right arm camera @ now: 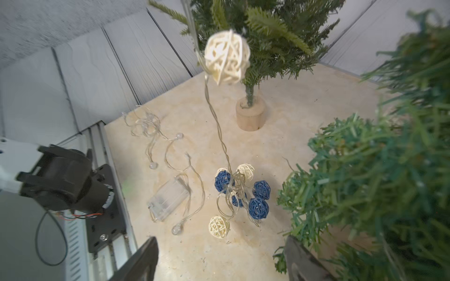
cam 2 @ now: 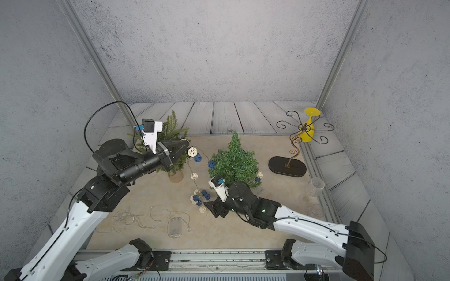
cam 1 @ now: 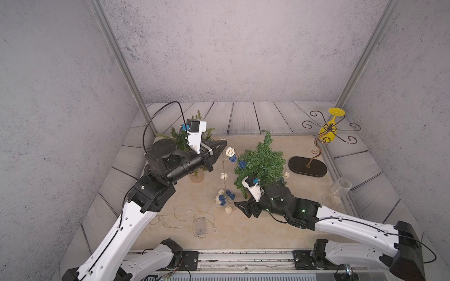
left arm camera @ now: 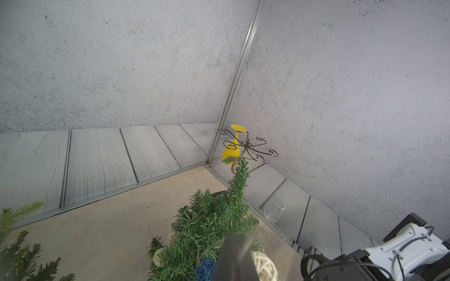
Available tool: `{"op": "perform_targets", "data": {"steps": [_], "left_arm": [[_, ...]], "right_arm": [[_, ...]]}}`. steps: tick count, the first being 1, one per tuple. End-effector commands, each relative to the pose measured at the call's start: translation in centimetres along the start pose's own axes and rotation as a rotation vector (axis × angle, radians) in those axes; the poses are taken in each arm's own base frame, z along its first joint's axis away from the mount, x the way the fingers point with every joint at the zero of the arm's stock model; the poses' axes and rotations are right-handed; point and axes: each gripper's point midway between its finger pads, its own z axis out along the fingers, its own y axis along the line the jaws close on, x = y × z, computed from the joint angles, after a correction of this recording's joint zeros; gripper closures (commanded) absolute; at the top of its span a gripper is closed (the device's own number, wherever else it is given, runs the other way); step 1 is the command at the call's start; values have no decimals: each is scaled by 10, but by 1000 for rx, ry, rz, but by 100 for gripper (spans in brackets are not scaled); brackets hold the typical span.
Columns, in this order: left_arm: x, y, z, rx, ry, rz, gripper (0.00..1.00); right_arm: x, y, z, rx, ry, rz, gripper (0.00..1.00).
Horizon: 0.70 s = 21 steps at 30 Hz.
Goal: Wrap string light around the christmas tree
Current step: Wrap the light string around the Christmas tree.
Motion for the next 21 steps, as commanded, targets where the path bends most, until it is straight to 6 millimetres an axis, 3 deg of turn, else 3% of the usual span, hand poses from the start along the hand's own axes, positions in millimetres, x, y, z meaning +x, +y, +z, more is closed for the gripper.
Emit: {"op": "perform_targets", "data": {"steps": [1, 8, 11, 14, 19, 21], "left_arm": [[-8, -1, -6, -13, -28, 20, 100], [-9, 1, -8, -30, -32, 25, 100], [-10, 2, -9, -41, -35, 28, 100], [-10, 3, -11, -47, -35, 31, 100], [-9, 7, -12, -71, -45, 37, 100], [-7, 8, -10, -70, -41, 36, 100]], "right_arm": [[-43, -4, 14, 59, -166, -21, 20], [-47, -7, 61, 87, -194, -33, 30], [-51, -11, 78, 113, -202, -41, 40], [-49, -15, 89, 135, -216, -42, 58], [-34, -18, 90, 138, -214, -27, 100], [-32, -15, 79, 112, -208, -18, 100]]}}
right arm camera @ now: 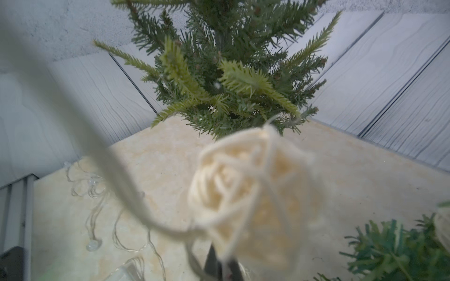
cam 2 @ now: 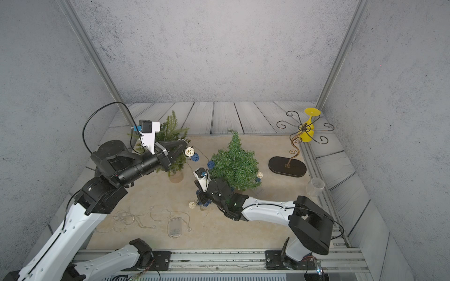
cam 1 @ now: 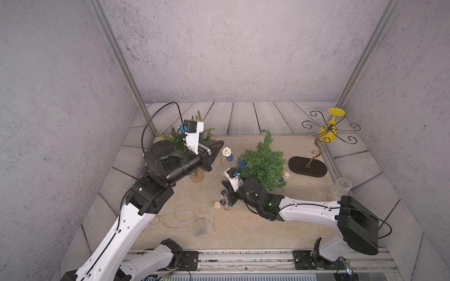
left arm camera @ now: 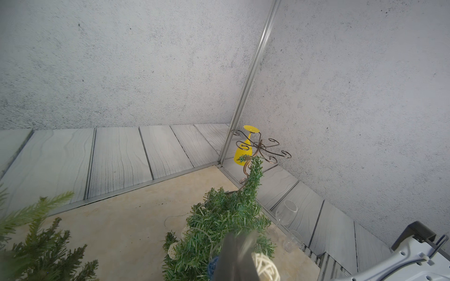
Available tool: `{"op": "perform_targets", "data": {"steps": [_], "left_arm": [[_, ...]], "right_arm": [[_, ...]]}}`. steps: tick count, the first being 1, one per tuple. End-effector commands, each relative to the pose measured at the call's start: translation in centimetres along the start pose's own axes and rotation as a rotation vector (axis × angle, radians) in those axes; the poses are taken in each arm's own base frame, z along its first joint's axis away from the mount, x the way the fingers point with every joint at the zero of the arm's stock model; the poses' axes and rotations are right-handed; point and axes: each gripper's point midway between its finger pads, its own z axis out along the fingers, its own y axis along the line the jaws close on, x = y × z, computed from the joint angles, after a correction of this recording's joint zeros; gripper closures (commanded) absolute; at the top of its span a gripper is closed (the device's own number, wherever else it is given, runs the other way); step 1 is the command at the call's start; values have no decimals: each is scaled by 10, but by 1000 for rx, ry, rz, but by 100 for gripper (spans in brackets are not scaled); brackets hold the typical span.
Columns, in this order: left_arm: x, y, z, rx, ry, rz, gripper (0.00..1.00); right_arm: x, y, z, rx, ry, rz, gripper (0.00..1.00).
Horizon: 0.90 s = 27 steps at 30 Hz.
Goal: Wrap string light around the christmas tree
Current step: Wrap the light string around the Christmas tree.
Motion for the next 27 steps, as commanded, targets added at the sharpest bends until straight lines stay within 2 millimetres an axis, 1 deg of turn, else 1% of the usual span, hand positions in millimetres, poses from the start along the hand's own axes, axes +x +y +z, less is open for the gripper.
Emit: {"op": "perform_targets", "data": {"steps": [1, 3, 5, 9, 11, 13, 16, 18, 20, 22, 24, 25, 27], "left_arm": [[-6, 0, -2, -3, -30, 26, 100], [-5, 4, 0, -21, -26, 31, 100], [-4, 9, 1, -45, -37, 31, 100], [1, 11, 10, -30, -30, 17, 100], [8, 12, 20, -9, -5, 1, 100], [15, 16, 29, -9, 11, -8, 100], [24, 28, 40, -47, 29, -11, 100], [29, 32, 46, -53, 34, -16, 100], [33, 30, 53, -23, 42, -30, 100], [36, 26, 60, 12, 49, -45, 100], [39, 22, 65, 17, 57, -39, 100], [42, 22, 67, 3, 64, -28, 100], [48, 22, 69, -17, 76, -20, 100]], "right_arm": [[-2, 2, -19, -26, -20, 25, 100], [2, 0, -39, -37, 9, 39, 100], [5, -7, -64, -17, 39, 55, 100], [-2, -20, -113, 17, 62, 67, 100], [-6, -31, -135, 66, 88, 60, 100], [-5, -44, -153, 133, 132, 54, 100], [-8, -55, -174, 181, 158, 60, 100], [-11, -63, -189, 221, 168, 68, 100], [-17, -79, -206, 304, 156, 76, 100], [-26, -101, -233, 423, 128, 79, 100], [-35, -114, -255, 487, 94, 89, 100], [-42, -119, -269, 511, 67, 102, 100], [-51, -129, -290, 558, 31, 125, 100]]}}
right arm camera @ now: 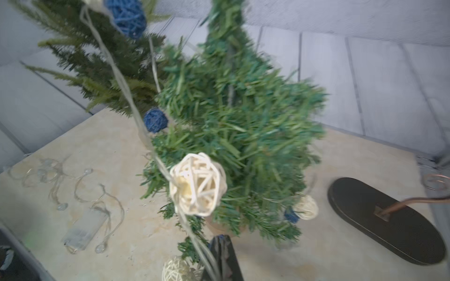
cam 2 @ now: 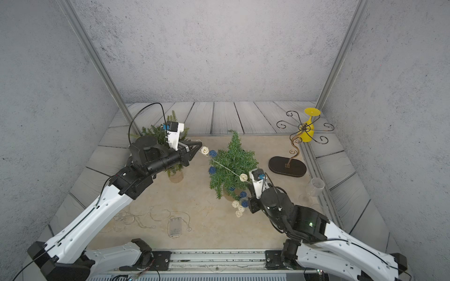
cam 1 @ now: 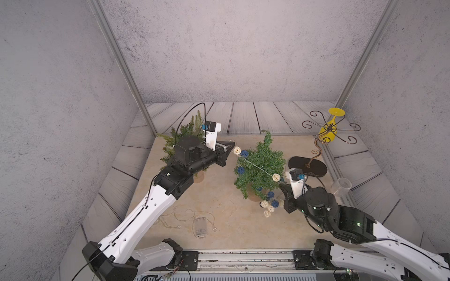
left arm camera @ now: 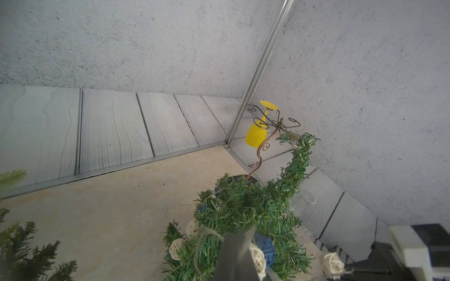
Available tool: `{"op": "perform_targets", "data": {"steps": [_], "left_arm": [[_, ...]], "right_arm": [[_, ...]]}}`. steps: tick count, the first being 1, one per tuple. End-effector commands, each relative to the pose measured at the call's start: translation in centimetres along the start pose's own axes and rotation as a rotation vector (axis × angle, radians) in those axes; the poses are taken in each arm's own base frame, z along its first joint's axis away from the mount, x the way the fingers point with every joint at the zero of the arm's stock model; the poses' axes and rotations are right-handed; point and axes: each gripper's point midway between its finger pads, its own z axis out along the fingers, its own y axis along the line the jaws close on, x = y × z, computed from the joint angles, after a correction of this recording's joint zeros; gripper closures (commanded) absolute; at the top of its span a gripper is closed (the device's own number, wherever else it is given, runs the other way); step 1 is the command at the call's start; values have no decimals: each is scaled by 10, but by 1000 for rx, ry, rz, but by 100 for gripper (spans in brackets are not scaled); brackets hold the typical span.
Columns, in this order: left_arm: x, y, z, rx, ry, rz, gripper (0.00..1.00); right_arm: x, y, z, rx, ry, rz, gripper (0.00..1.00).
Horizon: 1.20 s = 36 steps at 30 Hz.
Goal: Wrap string light around the christmas tree
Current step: Wrap the light string around the Christmas tree.
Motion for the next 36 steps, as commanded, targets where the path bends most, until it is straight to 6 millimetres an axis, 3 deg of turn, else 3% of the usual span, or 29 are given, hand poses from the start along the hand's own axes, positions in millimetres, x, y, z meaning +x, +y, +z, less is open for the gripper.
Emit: {"op": "perform_targets", "data": {"steps": [1, 4, 6, 11, 16, 20, 22, 27, 32, 35, 36], "left_arm": [[-8, -11, 0, 13, -43, 27, 100], [1, -20, 8, 26, -32, 42, 100], [9, -27, 15, 34, -11, 58, 100], [28, -35, 19, 33, 0, 79, 100], [39, -46, 5, 37, -17, 94, 100], [62, -52, 7, 70, 34, 66, 100], [77, -56, 8, 84, 47, 63, 100], [89, -46, 17, 36, 70, 67, 99], [113, -47, 34, 64, 130, 51, 98], [120, -52, 33, 85, 128, 51, 98], [121, -51, 31, 76, 127, 56, 94]], "right_arm": [[-14, -54, -37, 196, -50, 52, 100], [-31, -82, -58, 333, -83, 57, 100], [-44, -89, -65, 377, -96, 45, 100], [-81, -91, -69, 458, -156, -40, 100], [-104, -82, -64, 445, -211, -89, 100], [-113, -79, -42, 430, -175, -117, 100], [-113, -79, -19, 355, -112, -69, 100], [-115, -92, 35, 301, 26, -15, 100], [-123, -106, 48, 348, 62, -25, 100], [-132, -111, 60, 365, 68, -66, 100], [-134, -114, 65, 377, 72, -76, 100]]}}
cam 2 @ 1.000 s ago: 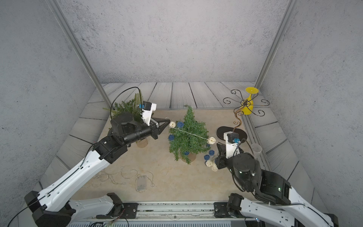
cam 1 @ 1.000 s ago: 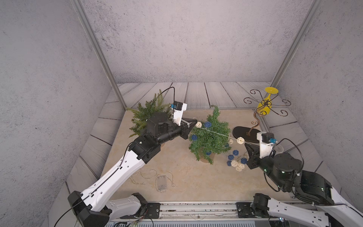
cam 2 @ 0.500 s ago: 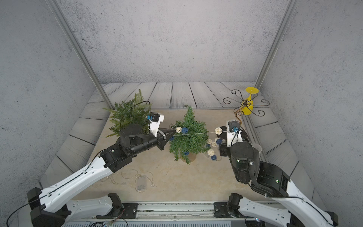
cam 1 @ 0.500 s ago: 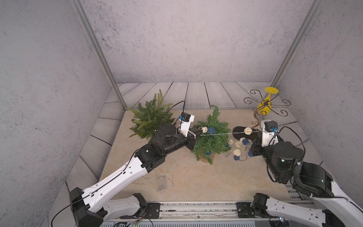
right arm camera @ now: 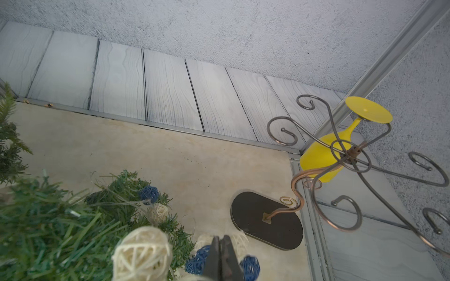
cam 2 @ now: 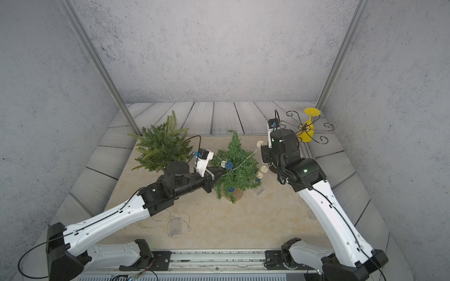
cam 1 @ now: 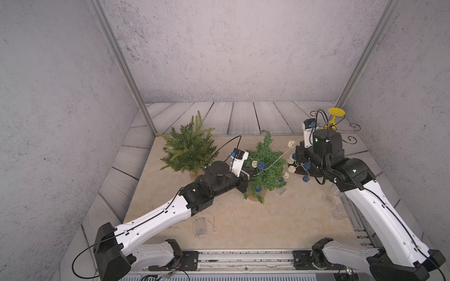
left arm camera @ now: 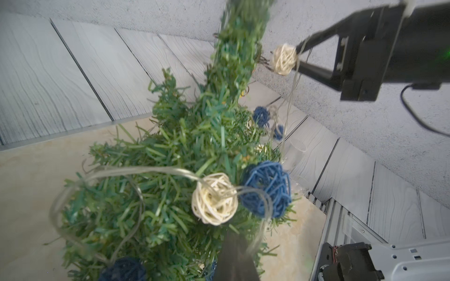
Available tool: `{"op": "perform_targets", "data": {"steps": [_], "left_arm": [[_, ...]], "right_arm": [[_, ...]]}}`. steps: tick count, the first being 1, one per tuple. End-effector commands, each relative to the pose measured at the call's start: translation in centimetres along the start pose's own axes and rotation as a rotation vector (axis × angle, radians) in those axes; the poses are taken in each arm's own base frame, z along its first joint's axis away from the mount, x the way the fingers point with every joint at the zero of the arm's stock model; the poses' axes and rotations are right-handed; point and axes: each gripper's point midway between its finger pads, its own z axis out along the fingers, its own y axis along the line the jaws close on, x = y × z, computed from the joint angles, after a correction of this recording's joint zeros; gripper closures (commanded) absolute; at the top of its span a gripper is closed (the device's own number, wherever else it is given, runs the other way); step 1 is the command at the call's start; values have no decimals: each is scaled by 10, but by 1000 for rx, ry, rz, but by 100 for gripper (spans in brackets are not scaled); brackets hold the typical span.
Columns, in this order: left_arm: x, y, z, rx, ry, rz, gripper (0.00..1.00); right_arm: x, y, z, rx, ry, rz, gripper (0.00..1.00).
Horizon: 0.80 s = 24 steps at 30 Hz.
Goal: Wrap string light around the christmas tree
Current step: Wrap the light string around the Christmas tree.
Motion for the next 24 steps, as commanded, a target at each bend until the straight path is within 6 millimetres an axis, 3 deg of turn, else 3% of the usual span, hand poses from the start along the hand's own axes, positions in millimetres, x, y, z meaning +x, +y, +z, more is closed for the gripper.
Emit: {"op": "perform_targets", "data": {"steps": [1, 4, 8, 13, 18, 24], "left_arm": [[-1, -5, -4, 5, -28, 7, 87], [3, -4, -5, 4, -27, 3, 67], [2, -5, -8, 5, -31, 9, 58], [-1, 0, -24, -24, -59, 16, 35], [-8, 6, -45, -77, -80, 40, 24], [-39, 24, -59, -147, -136, 113, 23]], "right_arm": [[-21, -1, 7, -8, -32, -33, 100], [-38, 11, 13, -62, -87, -42, 100], [-61, 21, 20, -109, -136, -72, 100], [-77, 49, 33, -239, -158, -97, 100], [-75, 65, 66, -292, -97, -122, 100], [-79, 107, 64, -555, -123, -93, 100]]}}
